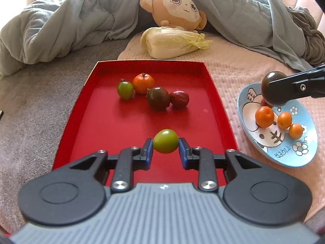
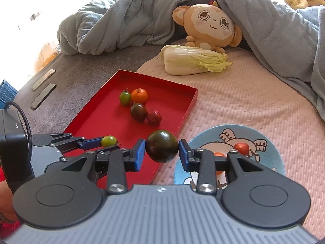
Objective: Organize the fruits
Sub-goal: 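Carry the green and dark brown tomatoes over the blue plate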
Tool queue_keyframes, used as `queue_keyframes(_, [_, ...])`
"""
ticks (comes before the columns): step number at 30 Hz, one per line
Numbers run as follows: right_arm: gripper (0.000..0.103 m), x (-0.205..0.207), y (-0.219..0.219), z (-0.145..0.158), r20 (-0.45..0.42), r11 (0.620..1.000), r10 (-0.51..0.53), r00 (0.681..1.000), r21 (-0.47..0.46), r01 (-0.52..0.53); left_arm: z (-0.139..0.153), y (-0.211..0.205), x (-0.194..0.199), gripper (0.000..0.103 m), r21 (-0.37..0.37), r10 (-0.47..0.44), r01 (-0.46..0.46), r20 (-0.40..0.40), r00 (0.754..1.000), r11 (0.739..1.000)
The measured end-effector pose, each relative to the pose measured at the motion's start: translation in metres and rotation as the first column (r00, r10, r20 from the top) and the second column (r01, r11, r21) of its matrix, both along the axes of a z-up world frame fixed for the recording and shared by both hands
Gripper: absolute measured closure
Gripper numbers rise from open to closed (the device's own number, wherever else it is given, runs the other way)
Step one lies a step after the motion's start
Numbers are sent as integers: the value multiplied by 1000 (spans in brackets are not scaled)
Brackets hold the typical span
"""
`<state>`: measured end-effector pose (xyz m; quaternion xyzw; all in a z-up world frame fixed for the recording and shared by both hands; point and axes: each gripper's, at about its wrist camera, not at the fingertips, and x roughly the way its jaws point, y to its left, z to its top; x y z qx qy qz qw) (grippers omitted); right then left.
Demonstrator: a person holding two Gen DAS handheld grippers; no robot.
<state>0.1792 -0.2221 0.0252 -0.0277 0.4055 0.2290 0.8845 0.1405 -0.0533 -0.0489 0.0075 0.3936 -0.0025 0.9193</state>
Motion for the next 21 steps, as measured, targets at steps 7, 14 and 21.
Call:
queue_keyframes(7, [61, -1, -13, 2, 1, 1000, -24, 1000, 8, 24, 4, -12, 0, 73, -5, -26, 26, 8, 1000, 1000])
queue_keyframes(14, [61, -5, -26, 3, 5, 999, -47, 999, 15, 47, 8, -26, 1, 73, -8, -56, 56, 18, 998, 998])
queue_keyframes(21, [61, -8, -40, 4, 7, 997, -71, 997, 22, 71, 12, -41, 2, 73, -7, -89, 90, 27, 996, 996])
